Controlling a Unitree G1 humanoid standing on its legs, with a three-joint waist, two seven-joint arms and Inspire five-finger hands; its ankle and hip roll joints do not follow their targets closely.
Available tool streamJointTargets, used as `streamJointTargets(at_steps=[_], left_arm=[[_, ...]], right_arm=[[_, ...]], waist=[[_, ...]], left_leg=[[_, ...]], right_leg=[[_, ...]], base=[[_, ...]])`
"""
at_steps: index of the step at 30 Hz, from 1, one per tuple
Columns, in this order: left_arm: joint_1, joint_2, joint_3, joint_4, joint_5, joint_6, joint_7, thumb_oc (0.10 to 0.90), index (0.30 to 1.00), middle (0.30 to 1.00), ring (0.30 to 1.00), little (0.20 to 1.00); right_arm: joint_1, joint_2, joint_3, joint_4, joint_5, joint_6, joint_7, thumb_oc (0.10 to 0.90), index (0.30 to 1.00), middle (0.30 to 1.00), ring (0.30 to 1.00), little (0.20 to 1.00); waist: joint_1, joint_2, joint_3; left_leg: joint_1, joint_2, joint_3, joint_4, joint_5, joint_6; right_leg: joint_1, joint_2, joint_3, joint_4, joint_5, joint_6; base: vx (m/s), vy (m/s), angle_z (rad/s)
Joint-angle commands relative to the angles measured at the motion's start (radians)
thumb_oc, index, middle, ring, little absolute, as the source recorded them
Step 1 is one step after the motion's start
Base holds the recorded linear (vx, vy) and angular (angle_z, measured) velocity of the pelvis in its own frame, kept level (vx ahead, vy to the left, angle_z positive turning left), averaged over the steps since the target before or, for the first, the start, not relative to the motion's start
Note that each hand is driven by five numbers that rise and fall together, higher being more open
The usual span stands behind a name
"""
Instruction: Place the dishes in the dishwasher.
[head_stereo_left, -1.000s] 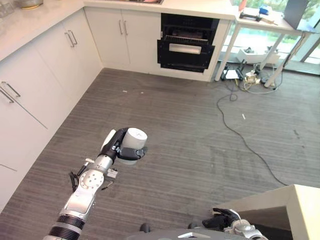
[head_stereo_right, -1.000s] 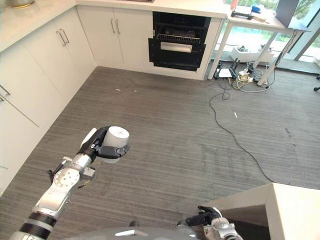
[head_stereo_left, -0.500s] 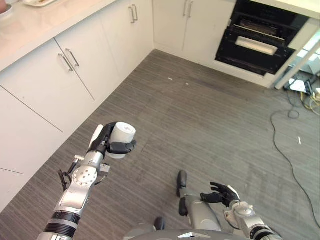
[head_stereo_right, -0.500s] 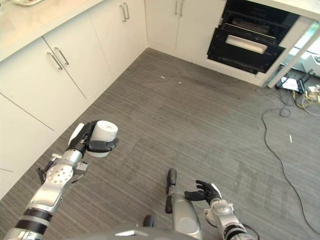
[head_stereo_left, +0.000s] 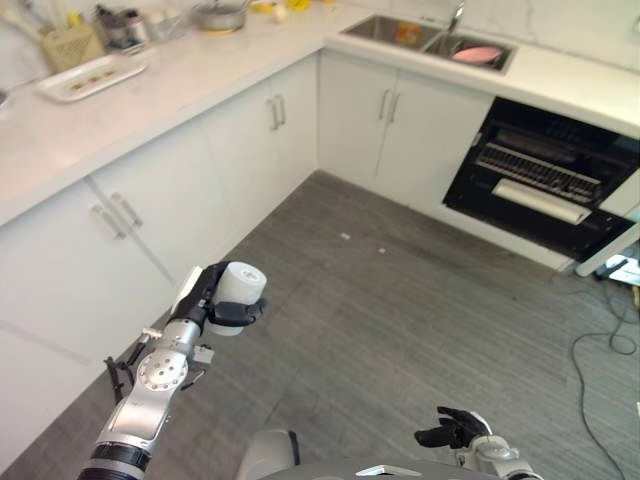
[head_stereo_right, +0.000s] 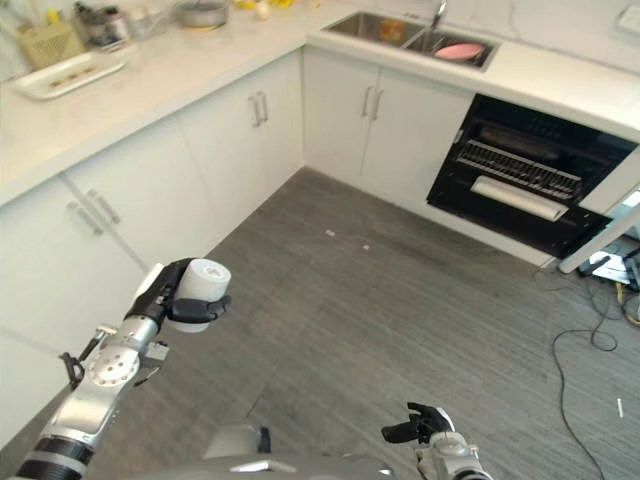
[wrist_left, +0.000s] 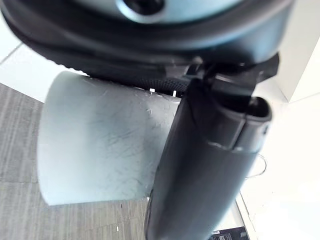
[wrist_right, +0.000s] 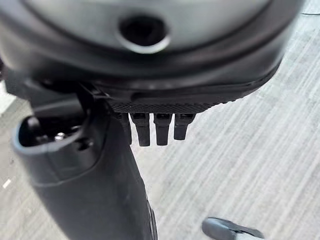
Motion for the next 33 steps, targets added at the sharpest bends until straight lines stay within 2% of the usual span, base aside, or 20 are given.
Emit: streamJointTargets(at_steps=[1,2,3,5,6,8,10,13,16,18,20,21,23,24,26,28,29,30,31,33], left_arm=[[-0.047,0.007,0.066,-0.124,-0.011,-0.092,0.014,0.4,0.3,0.3,0.3,0.3],[-0.046,0.006,0.066,-0.125,-0.011,-0.092,0.014,0.4,0.3,0.3,0.3,0.3],[-0.033,0.004,0.07,-0.118,0.025,-0.093,0.036,0.4,0.3,0.3,0.3,0.3],[-0.032,0.008,0.059,-0.121,0.027,-0.09,0.028,0.4,0.3,0.3,0.3,0.3],[-0.039,0.008,0.045,-0.128,0.041,-0.097,0.023,0.4,0.3,0.3,0.3,0.3],[-0.057,0.015,0.043,-0.116,0.063,-0.093,0.026,0.4,0.3,0.3,0.3,0.3],[-0.068,0.031,0.038,-0.108,0.111,-0.083,0.03,0.4,0.3,0.3,0.3,0.3],[-0.076,0.03,0.056,-0.091,0.154,-0.065,0.05,0.4,0.3,0.3,0.3,0.3],[-0.09,0.016,0.058,-0.089,0.168,-0.076,0.059,0.4,0.3,0.3,0.3,0.3],[-0.098,0.005,0.06,-0.09,0.165,-0.085,0.063,0.4,0.3,0.3,0.3,0.3],[-0.108,-0.006,0.07,-0.081,0.171,-0.087,0.077,0.4,0.3,0.3,0.3,0.3],[-0.108,-0.007,0.07,-0.077,0.172,-0.088,0.079,0.4,0.3,0.3,0.3,0.3],[-0.116,-0.017,0.075,-0.065,0.189,-0.087,0.095,0.4,0.3,0.3,0.3,0.3],[-0.112,-0.036,0.07,-0.064,0.182,-0.1,0.087,0.4,0.3,0.3,0.3,0.3],[-0.105,-0.046,0.067,-0.056,0.182,-0.099,0.087,0.4,0.3,0.3,0.3,0.3],[-0.088,-0.067,0.059,-0.053,0.164,-0.099,0.085,0.4,0.3,0.3,0.3,0.3],[-0.087,-0.069,0.058,-0.051,0.164,-0.1,0.085,0.4,0.3,0.3,0.3,0.3],[-0.071,-0.066,0.065,-0.056,0.149,-0.096,0.084,0.4,0.3,0.3,0.3,0.3],[-0.065,-0.065,0.07,-0.062,0.137,-0.095,0.086,0.4,0.3,0.3,0.3,0.3],[-0.061,-0.06,0.078,-0.067,0.121,-0.097,0.104,0.4,0.3,0.3,0.3,0.3]], right_arm=[[-0.02,-0.064,-0.009,-0.089,0.073,-0.056,0.004,0.8,0.9,0.9,0.9,0.9],[-0.019,-0.065,-0.009,-0.09,0.072,-0.055,0.004,0.8,0.9,0.9,0.9,0.9],[-0.034,-0.07,-0.009,-0.085,0.048,-0.059,0.0,0.8,0.9,0.9,0.9,0.9],[-0.022,-0.059,-0.02,-0.099,0.048,-0.068,0.002,0.8,0.9,0.9,0.9,0.9],[-0.008,-0.054,-0.038,-0.115,0.059,-0.077,0.0,0.8,0.9,0.9,0.9,0.9],[-0.001,-0.04,-0.074,-0.141,0.078,-0.082,-0.013,0.8,0.9,0.9,0.9,0.9],[-0.007,-0.028,-0.081,-0.19,0.098,-0.083,-0.013,0.8,0.9,0.9,0.9,0.9],[-0.019,-0.041,-0.072,-0.304,0.061,-0.089,-0.027,0.8,0.9,0.9,0.9,0.9],[-0.025,-0.064,-0.08,-0.41,0.032,-0.099,-0.048,0.8,0.9,0.9,0.9,0.9],[-0.025,-0.088,-0.085,-0.49,0.006,-0.105,-0.055,0.8,0.9,0.9,0.9,0.9],[-0.037,-0.098,-0.076,-0.538,-0.012,-0.114,-0.057,0.8,0.9,0.9,0.9,0.9],[-0.033,-0.097,-0.075,-0.544,-0.015,-0.111,-0.058,0.8,0.9,0.9,0.9,0.9],[-0.04,-0.097,-0.06,-0.586,-0.042,-0.114,-0.061,0.8,0.9,0.9,0.9,0.9],[-0.012,-0.104,-0.053,-0.633,-0.055,-0.121,-0.057,0.8,0.9,0.9,0.9,0.9],[0.001,-0.105,-0.049,-0.641,-0.064,-0.127,-0.056,0.8,0.9,0.9,0.9,0.9],[0.022,-0.114,-0.037,-0.667,-0.073,-0.131,-0.063,0.8,0.9,0.9,0.9,0.9],[0.024,-0.116,-0.036,-0.667,-0.073,-0.132,-0.063,0.8,0.9,0.9,0.9,0.9],[0.029,-0.125,-0.035,-0.688,-0.068,-0.131,-0.064,0.8,0.9,0.9,0.9,0.9],[0.03,-0.13,-0.039,-0.703,-0.06,-0.131,-0.071,0.8,0.9,0.9,0.9,0.9],[0.023,-0.144,-0.044,-0.748,-0.054,-0.133,-0.083,0.8,0.9,0.9,0.9,0.9]], waist=[[0.014,0.076,0.029],[0.015,0.074,0.028],[0.053,0.076,0.028],[0.048,0.097,-0.002],[0.043,0.078,-0.015],[0.033,0.081,-0.03],[-0.005,0.09,-0.008],[-0.029,0.119,0.019],[-0.047,0.112,0.019],[-0.054,0.095,0.02],[-0.048,0.07,0.011],[-0.047,0.079,0.009],[-0.04,0.065,0.004],[-0.033,0.052,-0.026],[-0.036,0.054,-0.045],[-0.046,0.082,-0.072],[-0.048,0.086,-0.074],[-0.036,0.093,-0.065],[-0.025,0.092,-0.049],[-0.015,0.086,-0.017]], left_leg=[[0.145,0.007,0.033,-0.753,0.098,-0.034],[0.155,0.003,0.036,-0.777,0.114,-0.033],[0.087,-0.04,-0.05,-0.916,0.183,-0.076],[0.131,-0.036,-0.066,-0.953,0.231,-0.068],[0.155,-0.058,-0.072,-0.941,0.228,-0.052],[0.211,-0.07,-0.051,-0.959,0.194,-0.008],[0.307,-0.086,-0.037,-0.969,0.144,0.042],[0.408,-0.081,-0.005,-0.994,0.093,0.077],[0.473,-0.087,0.023,-0.982,0.023,0.075],[0.516,-0.092,0.045,-0.964,-0.03,0.061],[0.569,-0.091,0.093,-0.97,-0.069,0.038],[0.578,-0.077,0.094,-0.972,-0.08,0.031],[0.616,-0.067,0.138,-0.964,-0.104,0.015],[0.648,-0.074,0.128,-0.939,-0.156,0.011],[0.669,-0.061,0.121,-0.897,-0.163,0.001],[0.641,0.017,0.107,-0.69,-0.085,-0.043],[0.633,0.026,0.104,-0.673,-0.093,-0.05],[0.557,0.068,0.084,-0.42,0.033,-0.086],[0.485,0.082,0.058,-0.254,0.103,-0.111],[0.397,0.14,0.079,-0.026,0.151,-0.138]], right_leg=[[-0.025,0.015,-0.052,-0.057,-0.112,0.144],[-0.027,0.012,-0.051,-0.057,-0.109,0.144],[0.048,0.007,0.002,-0.057,-0.146,0.162],[0.087,-0.004,0.02,-0.057,-0.164,0.174],[0.084,-0.035,0.031,0.007,-0.161,0.188],[-0.01,-0.068,0.026,0.247,-0.155,0.22],[-0.138,-0.105,0.026,0.577,0.021,0.259],[-0.307,-0.132,-0.055,0.827,0.024,0.253],[-0.369,-0.113,-0.172,0.625,-0.076,0.228],[-0.385,-0.092,-0.232,0.389,-0.076,0.227],[-0.402,-0.099,-0.357,0.143,-0.04,0.252],[-0.378,-0.075,-0.359,0.103,-0.032,0.252],[-0.414,-0.089,-0.43,0.014,0.001,0.258],[-0.362,-0.075,-0.419,-0.039,0.017,0.243],[-0.347,-0.064,-0.41,-0.027,0.024,0.219],[-0.286,-0.013,-0.398,-0.024,0.016,0.187],[-0.283,-0.005,-0.4,-0.029,0.016,0.182],[-0.227,0.023,-0.378,-0.041,-0.013,0.143],[-0.192,0.03,-0.375,-0.05,-0.023,0.118],[-0.14,0.046,-0.37,-0.057,-0.068,0.074]], base=[[0.55,0.291,-0.73],[0.73,0.361,-1.14],[0.58,0.227,-1.23],[0.69,0.305,-1.31],[0.57,0.336,-1.04],[0.43,0.342,-0.9],[0.37,0.345,-0.84],[0.31,0.263,-0.17],[0.41,0.087,-0.5],[0.45,-0.055,-0.43],[0.42,-0.086,-0.62],[0.33,-0.085,-0.88],[0.45,-0.114,-0.77],[0.47,-0.109,-0.47],[0.59,-0.149,-0.29],[0.66,-0.234,-0.11],[0.5,-0.259,0.09],[0.41,-0.256,0.13],[0.5,-0.33,0.02],[0.28,-0.209,-0.44]])
